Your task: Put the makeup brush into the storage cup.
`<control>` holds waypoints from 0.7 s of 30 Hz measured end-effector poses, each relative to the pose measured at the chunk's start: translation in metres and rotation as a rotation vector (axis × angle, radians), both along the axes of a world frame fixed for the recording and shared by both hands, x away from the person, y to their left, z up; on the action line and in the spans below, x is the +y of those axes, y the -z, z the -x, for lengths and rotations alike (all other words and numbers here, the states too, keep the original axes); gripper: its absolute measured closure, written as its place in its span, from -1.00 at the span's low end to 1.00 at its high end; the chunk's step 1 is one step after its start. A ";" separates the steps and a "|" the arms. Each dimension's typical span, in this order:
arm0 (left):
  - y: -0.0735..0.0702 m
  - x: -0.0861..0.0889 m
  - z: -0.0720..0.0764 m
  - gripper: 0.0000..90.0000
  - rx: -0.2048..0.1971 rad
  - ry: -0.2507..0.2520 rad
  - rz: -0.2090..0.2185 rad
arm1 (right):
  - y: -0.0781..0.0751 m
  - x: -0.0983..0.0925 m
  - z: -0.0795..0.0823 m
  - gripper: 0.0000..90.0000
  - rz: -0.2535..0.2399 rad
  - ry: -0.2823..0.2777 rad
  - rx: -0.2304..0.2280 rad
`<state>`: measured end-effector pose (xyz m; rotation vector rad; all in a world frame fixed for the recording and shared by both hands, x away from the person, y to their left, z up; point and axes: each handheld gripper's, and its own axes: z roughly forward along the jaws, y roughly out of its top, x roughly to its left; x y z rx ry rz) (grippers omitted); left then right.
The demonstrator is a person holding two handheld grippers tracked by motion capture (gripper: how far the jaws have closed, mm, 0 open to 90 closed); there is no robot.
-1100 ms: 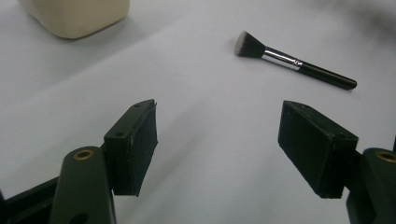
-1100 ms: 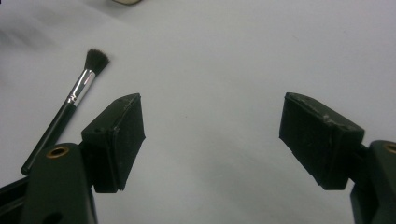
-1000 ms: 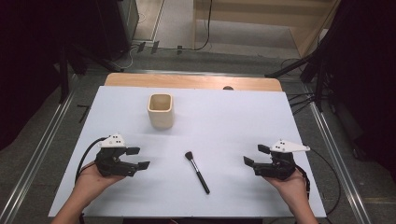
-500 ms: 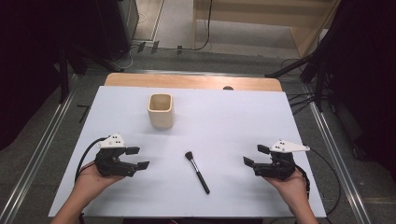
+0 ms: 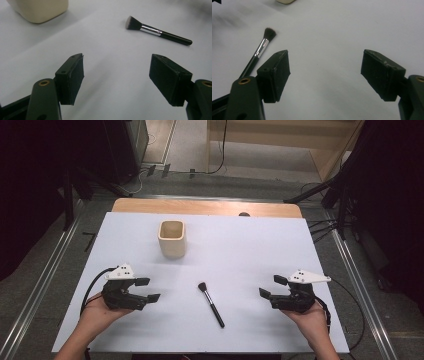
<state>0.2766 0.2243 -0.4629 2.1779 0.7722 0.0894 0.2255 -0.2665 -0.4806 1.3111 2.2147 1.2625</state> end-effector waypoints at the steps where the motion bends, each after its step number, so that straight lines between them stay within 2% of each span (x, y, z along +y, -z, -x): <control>1: 0.000 0.000 0.000 -0.36 -0.001 0.001 -0.003 | 0.000 0.001 0.000 -0.45 0.002 -0.003 0.000; 17: 0.001 -0.002 -0.001 -0.37 -0.005 0.016 0.002 | -0.003 0.025 -0.007 -0.45 -0.004 -0.039 -0.007; 21: 0.002 -0.004 0.000 -0.37 -0.003 0.022 -0.008 | -0.005 0.031 -0.006 -0.45 -0.006 -0.053 -0.011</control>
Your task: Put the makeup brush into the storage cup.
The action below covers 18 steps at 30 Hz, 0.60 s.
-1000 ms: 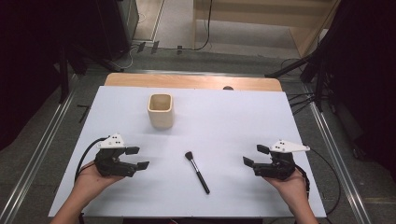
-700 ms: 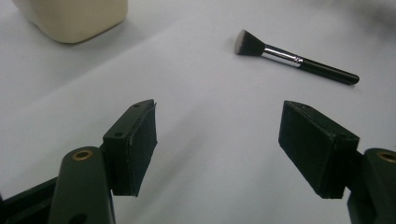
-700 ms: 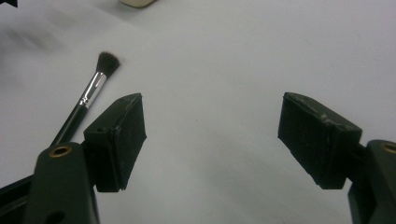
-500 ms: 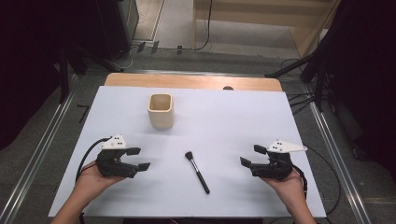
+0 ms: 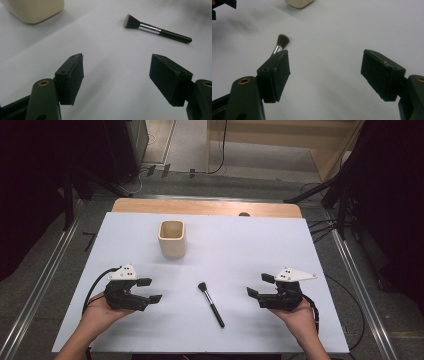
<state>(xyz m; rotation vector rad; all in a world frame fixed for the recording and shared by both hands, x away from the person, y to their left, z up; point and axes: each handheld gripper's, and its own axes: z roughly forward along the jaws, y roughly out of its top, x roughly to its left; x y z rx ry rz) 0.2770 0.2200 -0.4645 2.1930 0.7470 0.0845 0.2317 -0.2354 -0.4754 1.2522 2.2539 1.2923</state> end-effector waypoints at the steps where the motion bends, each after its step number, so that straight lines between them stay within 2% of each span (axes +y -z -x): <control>1: 0.000 0.000 0.000 -0.37 -0.001 0.002 -0.002 | 0.000 0.001 0.000 -0.45 0.000 -0.001 0.000; 5: 0.000 -0.001 0.000 -0.37 -0.004 0.004 0.001 | -0.001 0.003 0.000 -0.46 0.010 -0.004 -0.007; 9: 0.000 0.000 0.001 -0.37 -0.002 0.004 -0.001 | -0.003 0.004 0.000 -0.46 -0.001 0.003 -0.017; 18: 0.000 0.000 0.000 -0.37 -0.005 0.005 0.001 | -0.005 0.017 -0.002 -0.46 0.006 -0.009 -0.021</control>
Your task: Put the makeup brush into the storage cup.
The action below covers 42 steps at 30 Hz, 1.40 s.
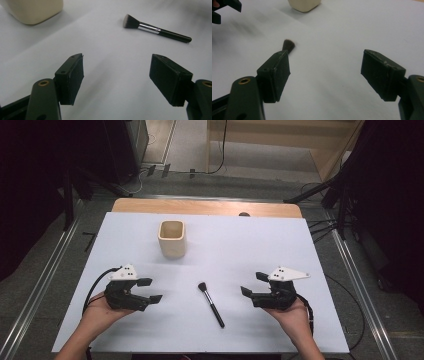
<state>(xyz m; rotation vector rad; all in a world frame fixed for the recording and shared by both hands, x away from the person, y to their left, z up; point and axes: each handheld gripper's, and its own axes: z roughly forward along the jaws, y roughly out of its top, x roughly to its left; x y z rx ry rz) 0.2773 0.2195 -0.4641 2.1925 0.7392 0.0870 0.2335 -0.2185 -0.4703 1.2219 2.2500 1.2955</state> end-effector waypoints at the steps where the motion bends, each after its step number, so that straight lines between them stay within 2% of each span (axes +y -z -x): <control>1: 0.000 0.000 0.000 -0.37 -0.001 0.000 -0.002 | 0.000 0.002 0.000 -0.46 0.003 -0.001 -0.001; 5: 0.000 0.000 0.000 -0.37 -0.001 0.005 -0.006 | -0.002 0.007 0.001 -0.46 0.013 0.007 -0.009; 11: 0.000 0.000 0.000 -0.37 0.003 0.002 -0.003 | -0.001 0.013 -0.001 -0.46 -0.009 0.019 0.001; 15: 0.000 -0.001 0.000 -0.37 0.002 0.003 -0.004 | -0.001 0.021 0.000 -0.46 0.016 0.029 -0.007; 22: 0.000 0.001 -0.001 -0.37 -0.001 -0.002 0.004 | -0.005 0.035 0.001 -0.46 0.024 0.053 -0.010; 26: 0.001 0.004 -0.004 -0.37 0.007 -0.012 0.006 | -0.008 0.045 0.002 -0.46 0.051 0.056 -0.017; 30: 0.002 0.002 -0.004 -0.37 0.010 -0.010 0.003 | -0.009 0.052 0.003 -0.46 0.048 0.071 -0.011; 34: 0.002 0.001 -0.004 -0.37 0.012 -0.003 -0.003 | -0.008 0.058 0.006 -0.46 0.056 0.101 -0.030; 37: 0.003 0.001 -0.004 -0.37 0.013 -0.001 -0.004 | -0.006 0.063 0.007 -0.47 0.048 0.108 -0.015; 42: 0.002 0.001 -0.004 -0.37 0.012 0.000 -0.002 | -0.004 0.071 0.005 -0.47 0.048 0.119 -0.017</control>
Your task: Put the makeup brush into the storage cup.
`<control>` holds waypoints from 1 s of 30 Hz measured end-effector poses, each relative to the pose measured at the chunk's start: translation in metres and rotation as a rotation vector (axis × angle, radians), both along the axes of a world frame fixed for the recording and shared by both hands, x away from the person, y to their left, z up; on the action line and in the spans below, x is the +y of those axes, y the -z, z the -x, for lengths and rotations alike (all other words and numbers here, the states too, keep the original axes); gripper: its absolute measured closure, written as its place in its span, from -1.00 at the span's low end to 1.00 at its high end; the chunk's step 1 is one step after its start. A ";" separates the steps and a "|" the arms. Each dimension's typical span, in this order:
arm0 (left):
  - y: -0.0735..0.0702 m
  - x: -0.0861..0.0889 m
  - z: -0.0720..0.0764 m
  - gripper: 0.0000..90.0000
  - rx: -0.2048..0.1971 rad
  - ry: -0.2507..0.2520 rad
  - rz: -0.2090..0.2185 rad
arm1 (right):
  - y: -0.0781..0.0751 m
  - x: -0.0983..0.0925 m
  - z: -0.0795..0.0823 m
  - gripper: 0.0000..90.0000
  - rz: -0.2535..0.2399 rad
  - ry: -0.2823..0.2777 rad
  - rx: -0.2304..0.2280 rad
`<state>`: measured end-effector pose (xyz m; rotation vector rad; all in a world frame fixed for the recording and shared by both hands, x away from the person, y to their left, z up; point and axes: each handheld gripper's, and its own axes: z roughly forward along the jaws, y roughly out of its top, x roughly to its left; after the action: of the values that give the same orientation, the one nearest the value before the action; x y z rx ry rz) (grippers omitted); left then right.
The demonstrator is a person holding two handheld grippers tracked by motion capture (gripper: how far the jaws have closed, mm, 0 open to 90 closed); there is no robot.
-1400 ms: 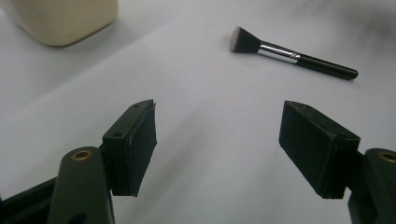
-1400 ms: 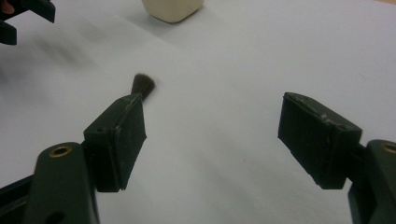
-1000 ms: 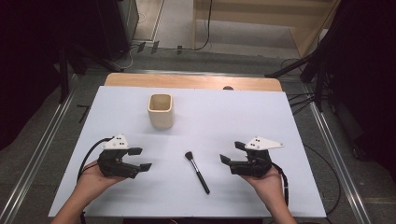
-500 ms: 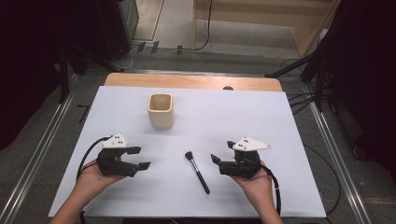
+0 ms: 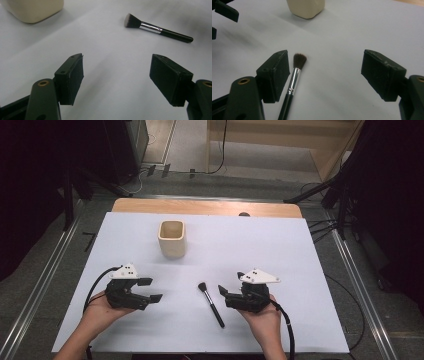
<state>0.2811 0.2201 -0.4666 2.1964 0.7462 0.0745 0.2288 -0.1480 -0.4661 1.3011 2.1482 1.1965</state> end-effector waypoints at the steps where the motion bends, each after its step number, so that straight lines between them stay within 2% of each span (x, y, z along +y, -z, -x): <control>1: 0.000 0.000 0.000 -0.37 0.000 0.000 0.000 | 0.000 0.002 0.000 -0.46 0.003 0.004 0.001; 6: 0.000 0.001 -0.001 -0.37 -0.001 -0.001 0.001 | -0.001 0.011 0.000 -0.46 -0.028 0.014 -0.002; 16: 0.000 0.001 0.000 -0.37 -0.001 0.001 0.000 | 0.003 0.027 -0.003 -0.45 -0.050 0.011 0.000; 19: 0.000 0.001 0.000 -0.37 0.001 -0.001 0.000 | 0.003 0.030 -0.004 -0.45 -0.016 -0.006 0.021; 23: 0.000 0.000 0.000 -0.37 0.001 0.004 -0.007 | 0.002 0.030 -0.006 -0.44 0.006 -0.024 0.081; 30: 0.001 0.000 0.000 -0.38 0.002 0.006 -0.012 | -0.004 0.033 -0.014 -0.42 0.110 -0.073 0.168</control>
<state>0.2814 0.2200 -0.4674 2.2103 0.7419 0.0736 0.2433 -0.1147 -0.4616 1.3284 2.3627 1.0111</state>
